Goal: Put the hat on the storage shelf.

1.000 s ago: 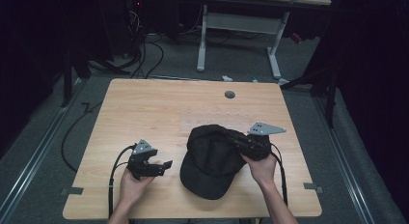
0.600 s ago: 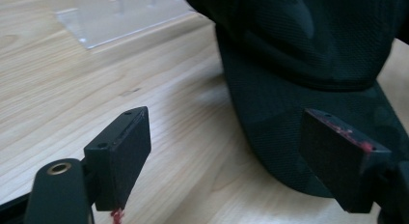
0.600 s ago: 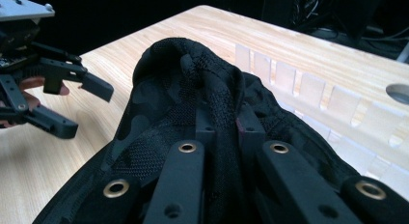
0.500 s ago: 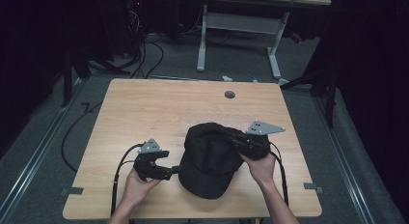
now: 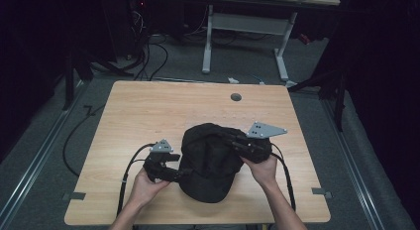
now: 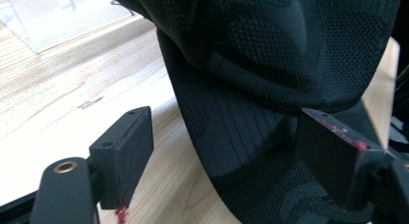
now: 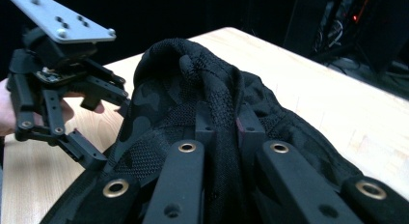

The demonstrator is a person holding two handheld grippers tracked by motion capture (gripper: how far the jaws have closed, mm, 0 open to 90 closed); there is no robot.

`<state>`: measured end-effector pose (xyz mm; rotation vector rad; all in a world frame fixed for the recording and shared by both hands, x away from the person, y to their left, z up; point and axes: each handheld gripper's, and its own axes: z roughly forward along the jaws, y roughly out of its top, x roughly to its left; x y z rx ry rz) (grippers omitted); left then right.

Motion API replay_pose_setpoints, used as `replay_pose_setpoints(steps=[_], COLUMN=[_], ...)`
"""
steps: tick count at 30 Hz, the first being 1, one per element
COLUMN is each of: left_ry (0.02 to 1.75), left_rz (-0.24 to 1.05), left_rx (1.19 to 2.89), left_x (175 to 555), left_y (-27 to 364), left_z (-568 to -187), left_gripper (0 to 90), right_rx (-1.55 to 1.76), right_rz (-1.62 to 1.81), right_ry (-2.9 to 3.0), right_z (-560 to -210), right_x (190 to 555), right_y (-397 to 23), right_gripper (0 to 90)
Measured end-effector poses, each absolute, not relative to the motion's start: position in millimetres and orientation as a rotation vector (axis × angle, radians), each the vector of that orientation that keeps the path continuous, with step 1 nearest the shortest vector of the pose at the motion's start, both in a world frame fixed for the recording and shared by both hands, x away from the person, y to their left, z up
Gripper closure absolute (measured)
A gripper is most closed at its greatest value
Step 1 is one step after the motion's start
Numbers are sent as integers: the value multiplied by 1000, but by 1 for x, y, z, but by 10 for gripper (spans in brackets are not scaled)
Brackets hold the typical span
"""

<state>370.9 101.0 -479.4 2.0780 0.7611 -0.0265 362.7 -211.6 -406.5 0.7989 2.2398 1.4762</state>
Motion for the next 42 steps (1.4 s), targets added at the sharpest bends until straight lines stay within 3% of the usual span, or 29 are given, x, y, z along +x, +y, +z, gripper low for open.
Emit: replay_pose_setpoints(steps=[8,14,27,42], left_ry=[732,696,703,651], left_rz=[-102,-124,-161,-222], left_rx=[2061,2067,2064,2028], left_x=[376,375,377,378], left_y=[99,98,106,109], left_z=[-478,-477,-474,-466], left_gripper=[256,366,510,601], right_rx=[758,752,707,679], right_rz=[1538,1561,1515,1481], right_ry=[2236,2234,2238,2225], right_z=[-403,-404,-403,-402], right_x=[365,369,372,376], right_y=[-217,-219,-212,-216], right_gripper=[836,834,833,833])
